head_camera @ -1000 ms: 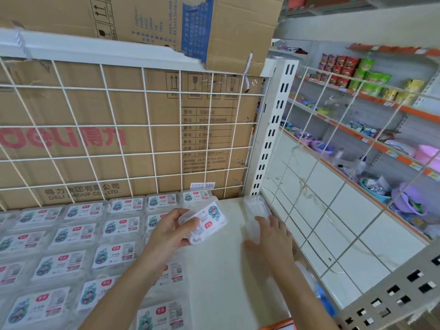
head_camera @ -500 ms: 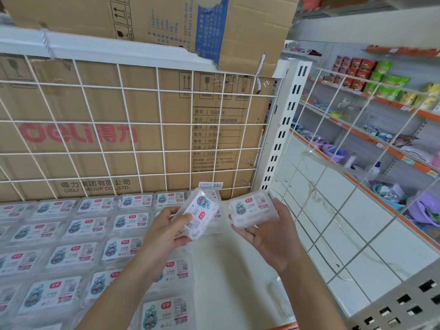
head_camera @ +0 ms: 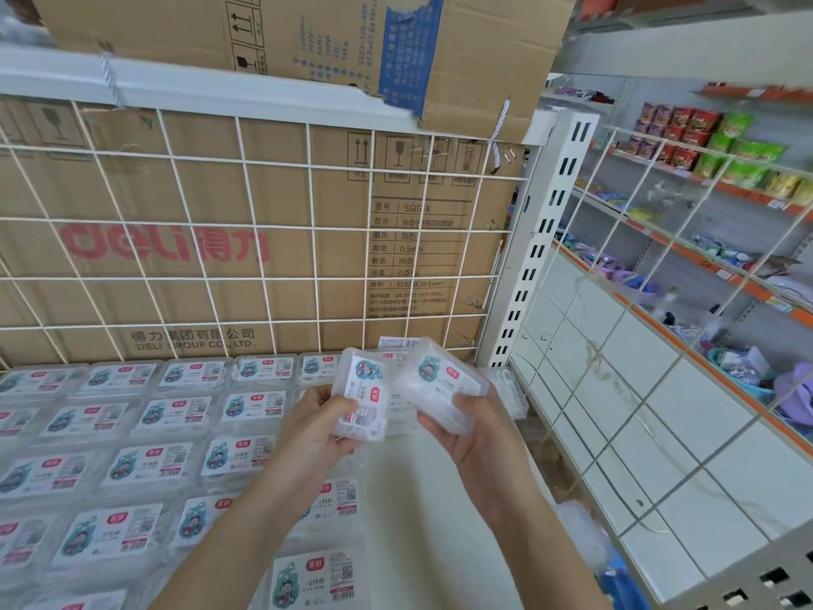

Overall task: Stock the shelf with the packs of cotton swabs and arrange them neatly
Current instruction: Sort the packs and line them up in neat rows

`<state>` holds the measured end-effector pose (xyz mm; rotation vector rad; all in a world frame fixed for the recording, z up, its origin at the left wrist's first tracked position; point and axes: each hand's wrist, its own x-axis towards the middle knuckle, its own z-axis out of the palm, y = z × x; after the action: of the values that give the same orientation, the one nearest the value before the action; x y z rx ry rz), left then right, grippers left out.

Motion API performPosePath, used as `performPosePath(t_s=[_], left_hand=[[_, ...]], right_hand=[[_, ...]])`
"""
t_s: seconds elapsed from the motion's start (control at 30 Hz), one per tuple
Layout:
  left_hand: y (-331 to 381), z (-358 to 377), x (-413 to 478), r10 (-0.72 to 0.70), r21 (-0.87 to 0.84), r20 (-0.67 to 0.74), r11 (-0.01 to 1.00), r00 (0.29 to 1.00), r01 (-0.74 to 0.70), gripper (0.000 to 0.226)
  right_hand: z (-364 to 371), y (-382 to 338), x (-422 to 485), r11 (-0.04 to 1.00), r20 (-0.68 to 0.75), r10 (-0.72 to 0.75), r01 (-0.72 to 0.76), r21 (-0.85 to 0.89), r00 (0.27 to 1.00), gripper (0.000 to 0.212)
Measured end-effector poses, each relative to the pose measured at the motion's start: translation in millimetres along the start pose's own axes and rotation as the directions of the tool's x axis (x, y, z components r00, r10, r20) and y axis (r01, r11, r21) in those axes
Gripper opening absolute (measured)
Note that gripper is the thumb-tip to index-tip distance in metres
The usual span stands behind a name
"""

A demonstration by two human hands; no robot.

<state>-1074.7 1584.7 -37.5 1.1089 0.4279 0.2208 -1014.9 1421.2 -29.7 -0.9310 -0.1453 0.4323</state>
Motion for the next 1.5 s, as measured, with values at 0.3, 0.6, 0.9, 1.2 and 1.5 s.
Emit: performPosePath(t_s=[0.3, 0.6, 0.9, 1.2, 1.5], left_hand=[[-8.2, 15.5, -8.1, 0.175, 0.087, -0.012, 0.981, 0.984, -0.173, 0.050], [21.1, 2.2, -5.5, 0.101, 0.277, 0.065, 0.954, 0.993, -0.115, 0.031], [5.5, 19.9, -11.2, 0.007, 0.099, 0.071, 0.995, 0.997, -0.014, 0.033], [1.8, 4.2, -9.6, 0.223, 0.550, 0.170, 0.787, 0.960, -0.280, 0.031], [-7.0, -38.5, 22.5, 0.072, 0.920, 0.376, -0.149, 0.924, -0.362, 0.101]], right_hand=[[26.2, 29.1, -10.1, 0.994, 0.115, 0.112, -0.110, -0.017, 0.987, 0.050], [14.8, 12.8, 0.5, 0.969, 0.148, 0.078, -0.040, -0.244, 0.986, 0.057], [18.1, 24.0, -3.5, 0.962, 0.063, 0.023, -0.005, -0.273, 0.998, 0.040], [-10.4, 4.1, -2.7, 0.911, -0.092, 0.039, -0.073, -0.406, 0.995, 0.057], [-31.4, 27.7, 23.1, 0.739, -0.243, 0.209, -0.316, -0.596, 0.947, 0.041]])
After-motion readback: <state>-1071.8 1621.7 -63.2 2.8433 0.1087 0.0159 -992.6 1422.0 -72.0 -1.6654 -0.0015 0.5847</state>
